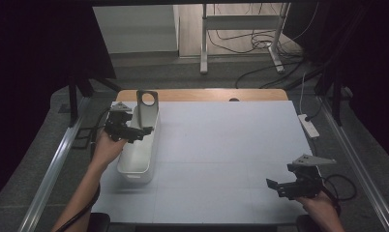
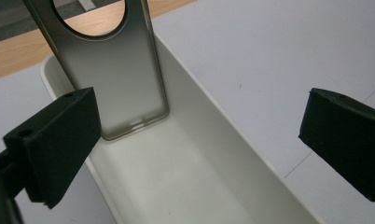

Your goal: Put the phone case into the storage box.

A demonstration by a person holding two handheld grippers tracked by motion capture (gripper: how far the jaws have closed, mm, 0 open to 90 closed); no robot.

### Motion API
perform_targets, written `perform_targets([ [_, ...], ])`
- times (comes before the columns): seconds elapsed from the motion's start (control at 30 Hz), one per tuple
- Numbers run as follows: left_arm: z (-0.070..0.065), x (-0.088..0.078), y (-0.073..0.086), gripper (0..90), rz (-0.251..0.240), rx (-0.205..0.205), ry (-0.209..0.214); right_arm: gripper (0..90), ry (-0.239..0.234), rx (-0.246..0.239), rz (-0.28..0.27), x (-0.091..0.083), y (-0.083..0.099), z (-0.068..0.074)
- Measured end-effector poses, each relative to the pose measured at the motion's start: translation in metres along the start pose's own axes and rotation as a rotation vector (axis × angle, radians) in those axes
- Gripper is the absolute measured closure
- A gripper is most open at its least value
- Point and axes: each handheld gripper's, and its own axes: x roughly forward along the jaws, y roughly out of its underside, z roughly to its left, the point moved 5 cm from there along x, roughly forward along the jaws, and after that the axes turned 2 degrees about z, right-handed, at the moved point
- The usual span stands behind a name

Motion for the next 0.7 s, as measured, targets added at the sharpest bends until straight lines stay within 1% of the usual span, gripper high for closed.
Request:
perform_targets([
  [0.07,-0.002,-0.001,0.001,0.0,0.008,0.000,0.002,0.0,-0.001,0.000,0.001,0.000,0.000,0.000],
  [0.27,-0.007,-0.004,0.003,0.0,0.007,0.002,0.008,0.0,-0.003,-0.002,0.004,0.001,0.000,0.000],
  [0.47,-0.015,-0.009,0.008,0.0,-0.003,0.014,0.014,0.0,-0.007,-0.007,0.008,0.001,0.000,0.000],
  [0.7,-0.020,-0.015,0.013,0.0,-0.019,0.013,0.021,0.0,-0.008,-0.007,0.010,0.002,0.000,0.001],
])
